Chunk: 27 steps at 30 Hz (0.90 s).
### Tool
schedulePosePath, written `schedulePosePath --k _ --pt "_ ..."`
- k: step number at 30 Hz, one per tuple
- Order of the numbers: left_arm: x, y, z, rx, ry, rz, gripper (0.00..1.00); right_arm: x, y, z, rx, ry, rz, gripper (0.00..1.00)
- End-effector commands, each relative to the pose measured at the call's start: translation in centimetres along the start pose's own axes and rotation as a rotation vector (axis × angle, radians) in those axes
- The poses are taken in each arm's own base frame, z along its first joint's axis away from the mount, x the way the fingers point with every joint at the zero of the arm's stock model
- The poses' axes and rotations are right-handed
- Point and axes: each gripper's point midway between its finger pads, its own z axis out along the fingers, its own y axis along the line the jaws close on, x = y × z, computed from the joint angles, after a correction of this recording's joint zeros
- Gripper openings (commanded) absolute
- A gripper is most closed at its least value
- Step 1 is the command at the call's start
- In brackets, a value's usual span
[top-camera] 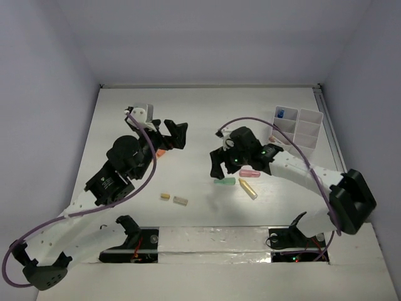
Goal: Sort the stationery into containers
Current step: Pick up the pen from the center of the board.
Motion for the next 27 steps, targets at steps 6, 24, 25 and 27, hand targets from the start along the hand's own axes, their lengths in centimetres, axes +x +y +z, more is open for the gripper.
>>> schedulePosePath --k 6,24,25,27 --pt "1.5 4.6 -1.7 -0.065 0.013 0.040 0.99 2.6 -2.5 2.3 0.089 0.231 -0.196 0.92" --pt "2.0 6.4 -1.5 -0.028 -0.004 0.044 0.99 7.4 -4.5 6.3 0.205 0.558 -0.349 0.70" --pt "2.0 6.3 -1.5 -0.027 -0.004 0.044 0.99 7.5 -4.7 6.3 0.215 0.565 -0.352 0.61" --pt "1.9 6.6 -1.5 -0.034 -0.006 0.044 0.99 7.8 -4.8 6.6 0.227 0.575 -0.362 0.47"
